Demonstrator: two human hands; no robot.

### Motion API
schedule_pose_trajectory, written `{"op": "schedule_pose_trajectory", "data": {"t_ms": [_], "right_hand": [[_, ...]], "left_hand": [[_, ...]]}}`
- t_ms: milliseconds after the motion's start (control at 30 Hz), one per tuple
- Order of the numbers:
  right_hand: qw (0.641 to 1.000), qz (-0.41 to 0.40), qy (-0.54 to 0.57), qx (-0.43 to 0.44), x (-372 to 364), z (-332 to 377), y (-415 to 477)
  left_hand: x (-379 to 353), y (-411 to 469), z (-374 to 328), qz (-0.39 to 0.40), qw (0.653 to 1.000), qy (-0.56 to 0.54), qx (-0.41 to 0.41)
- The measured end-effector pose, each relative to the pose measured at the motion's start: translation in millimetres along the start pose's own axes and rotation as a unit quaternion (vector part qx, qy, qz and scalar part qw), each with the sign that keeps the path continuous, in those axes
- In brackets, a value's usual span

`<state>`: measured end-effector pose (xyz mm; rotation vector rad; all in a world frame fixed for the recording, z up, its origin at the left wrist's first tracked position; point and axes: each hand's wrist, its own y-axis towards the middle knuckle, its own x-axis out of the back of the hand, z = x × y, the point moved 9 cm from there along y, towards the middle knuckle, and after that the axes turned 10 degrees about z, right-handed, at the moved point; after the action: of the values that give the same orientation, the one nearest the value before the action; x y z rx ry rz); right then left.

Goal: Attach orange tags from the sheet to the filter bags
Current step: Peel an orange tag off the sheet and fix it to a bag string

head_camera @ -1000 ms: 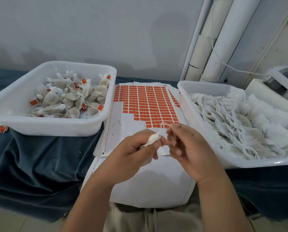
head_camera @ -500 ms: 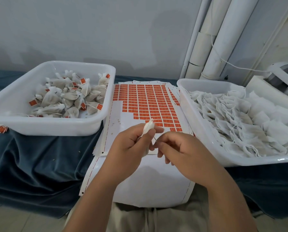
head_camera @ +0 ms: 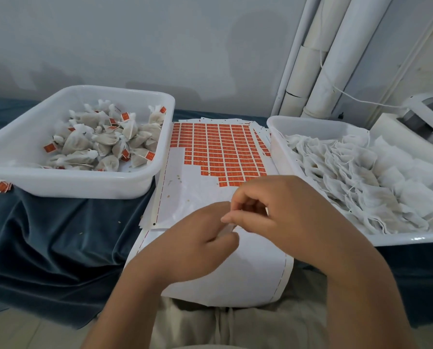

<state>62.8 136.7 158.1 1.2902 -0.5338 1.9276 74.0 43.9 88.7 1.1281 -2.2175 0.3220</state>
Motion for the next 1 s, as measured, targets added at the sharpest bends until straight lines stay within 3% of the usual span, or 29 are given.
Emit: {"op": "schedule_pose_trajectory", "data": {"t_ms": [100, 200, 333, 467, 533, 700, 800, 1000], "right_hand": [[0.997, -0.007, 0.078, -0.024, 5, -14, 11], [0.971, 0.018, 0.238, -0.027, -5, -27, 16], [0.935, -0.018, 0.353, -0.003, -20, -33, 8], [0.941, -0.123, 0.315, -0.002, -20, -41, -6], [0.942, -0.138, 0.306, 0.000, -21, -41, -9], [0.969, -0.111, 0.220, 0.024, -18, -27, -12], [0.980, -0.093, 0.172, 0.038, -17, -22, -13], [0.985, -0.081, 0.128, 0.076, -18, -14, -16]], "left_hand": [[0, -2, -11, 0.006, 0.999, -0.036, -0.037], [5, -5, -8, -0.007, 0.988, -0.144, -0.046], [3, -4, 9, -0.016, 0.960, -0.280, -0.010], [0, -2, 37, -0.063, 0.920, -0.379, 0.076], [0, -1, 37, -0.059, 0.923, -0.372, 0.081], [6, -2, 38, -0.095, 0.935, -0.330, 0.094], [8, -6, 35, -0.076, 0.954, -0.273, 0.102], [7, -12, 32, -0.053, 0.931, -0.305, 0.194]]}}
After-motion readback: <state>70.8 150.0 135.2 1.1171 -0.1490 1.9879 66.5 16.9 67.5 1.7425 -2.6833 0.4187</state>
